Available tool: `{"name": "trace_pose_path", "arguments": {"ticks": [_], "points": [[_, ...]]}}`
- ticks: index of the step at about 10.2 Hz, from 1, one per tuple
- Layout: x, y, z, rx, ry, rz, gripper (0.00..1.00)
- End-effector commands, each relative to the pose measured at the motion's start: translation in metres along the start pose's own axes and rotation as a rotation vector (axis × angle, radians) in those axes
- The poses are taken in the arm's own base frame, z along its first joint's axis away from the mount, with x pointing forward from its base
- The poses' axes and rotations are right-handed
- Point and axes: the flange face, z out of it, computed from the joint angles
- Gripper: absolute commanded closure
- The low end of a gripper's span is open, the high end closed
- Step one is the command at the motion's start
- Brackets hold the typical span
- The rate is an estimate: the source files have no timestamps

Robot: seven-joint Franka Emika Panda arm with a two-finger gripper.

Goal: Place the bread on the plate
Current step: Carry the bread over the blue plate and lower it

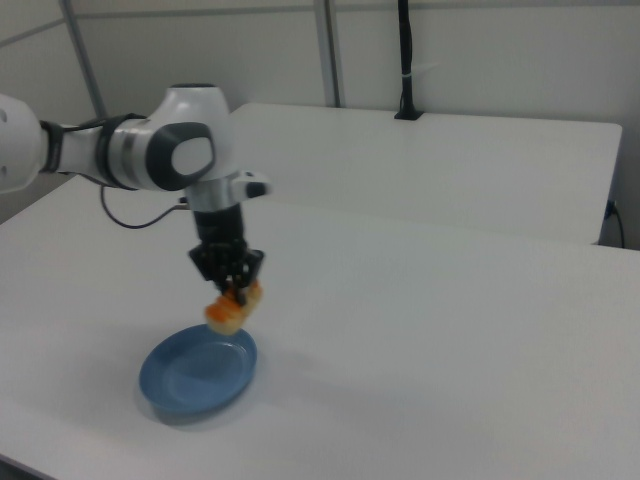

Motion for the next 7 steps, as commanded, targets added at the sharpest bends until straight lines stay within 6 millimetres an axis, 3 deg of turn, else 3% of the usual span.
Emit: {"name": "trace_pose_path", "arguments": {"ticks": [1,2,3,4,5,6,7], "points": [[-0.008,-0.090,0.024,-0.008,-0.088,-0.049,0.72],[-0.010,-0.101,0.032,-0.012,-0.104,-0.069,0.65],[-0.012,-0.101,0.041,-0.024,-0.119,-0.063,0.51],[-0.014,-0.099,0.045,-0.036,-0.129,-0.066,0.19],[-0.015,-0.093,0.041,-0.033,-0.129,-0.057,0.00],[-0.019,-0.089,0.034,-0.033,-0.145,-0.059,0.00],[-0.015,-0.083,0.005,-0.032,-0.123,-0.042,0.00]]}}
